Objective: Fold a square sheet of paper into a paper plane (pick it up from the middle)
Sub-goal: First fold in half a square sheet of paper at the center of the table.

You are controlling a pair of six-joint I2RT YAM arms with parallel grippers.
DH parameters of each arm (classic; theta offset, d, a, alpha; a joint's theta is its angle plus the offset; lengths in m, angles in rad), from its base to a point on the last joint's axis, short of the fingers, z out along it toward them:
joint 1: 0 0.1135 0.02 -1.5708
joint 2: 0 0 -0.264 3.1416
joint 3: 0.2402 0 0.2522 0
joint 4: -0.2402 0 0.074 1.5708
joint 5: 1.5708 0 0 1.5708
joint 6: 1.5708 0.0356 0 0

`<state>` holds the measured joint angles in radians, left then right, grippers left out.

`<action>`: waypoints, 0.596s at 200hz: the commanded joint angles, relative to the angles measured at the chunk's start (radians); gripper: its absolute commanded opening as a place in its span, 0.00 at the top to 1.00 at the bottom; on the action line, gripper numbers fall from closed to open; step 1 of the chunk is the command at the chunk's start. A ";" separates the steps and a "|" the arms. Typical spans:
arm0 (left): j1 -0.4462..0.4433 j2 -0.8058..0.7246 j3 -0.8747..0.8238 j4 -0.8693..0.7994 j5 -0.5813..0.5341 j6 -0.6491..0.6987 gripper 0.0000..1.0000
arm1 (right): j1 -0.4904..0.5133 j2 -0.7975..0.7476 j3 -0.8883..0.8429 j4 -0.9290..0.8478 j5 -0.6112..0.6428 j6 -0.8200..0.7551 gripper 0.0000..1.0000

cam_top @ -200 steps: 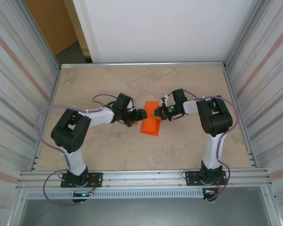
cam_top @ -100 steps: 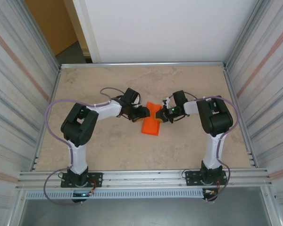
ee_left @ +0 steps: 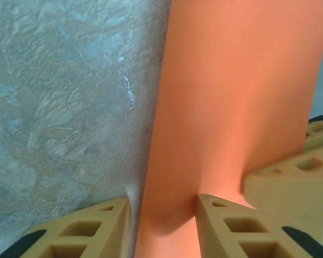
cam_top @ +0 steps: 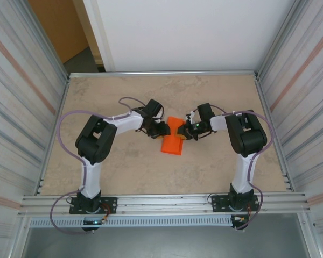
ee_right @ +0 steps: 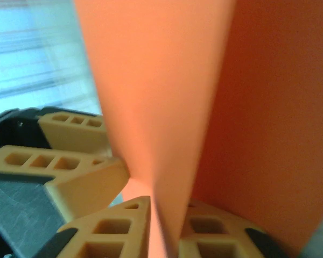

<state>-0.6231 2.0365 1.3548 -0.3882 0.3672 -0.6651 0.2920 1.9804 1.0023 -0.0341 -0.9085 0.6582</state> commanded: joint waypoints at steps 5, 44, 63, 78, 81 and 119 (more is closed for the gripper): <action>-0.040 0.053 0.030 -0.107 -0.066 0.043 0.64 | -0.018 -0.086 -0.046 -0.039 0.057 0.035 0.73; -0.066 0.128 0.047 -0.164 -0.119 0.052 0.63 | -0.091 -0.235 -0.132 -0.087 0.143 0.054 0.67; -0.080 0.146 0.056 -0.191 -0.149 0.054 0.63 | -0.118 -0.286 -0.163 -0.108 0.186 0.056 0.69; -0.090 0.170 0.075 -0.229 -0.194 0.052 0.61 | -0.129 -0.297 -0.170 -0.131 0.200 0.048 0.70; -0.091 0.175 0.080 -0.237 -0.200 0.048 0.61 | -0.128 -0.296 -0.170 -0.135 0.201 0.045 0.70; -0.110 0.218 0.120 -0.263 -0.237 0.010 0.56 | -0.130 -0.272 -0.173 -0.144 0.194 0.020 0.72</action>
<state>-0.6956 2.1117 1.5116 -0.5770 0.1883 -0.6334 0.1623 1.7039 0.8413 -0.1375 -0.7284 0.6987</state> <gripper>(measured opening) 0.425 0.283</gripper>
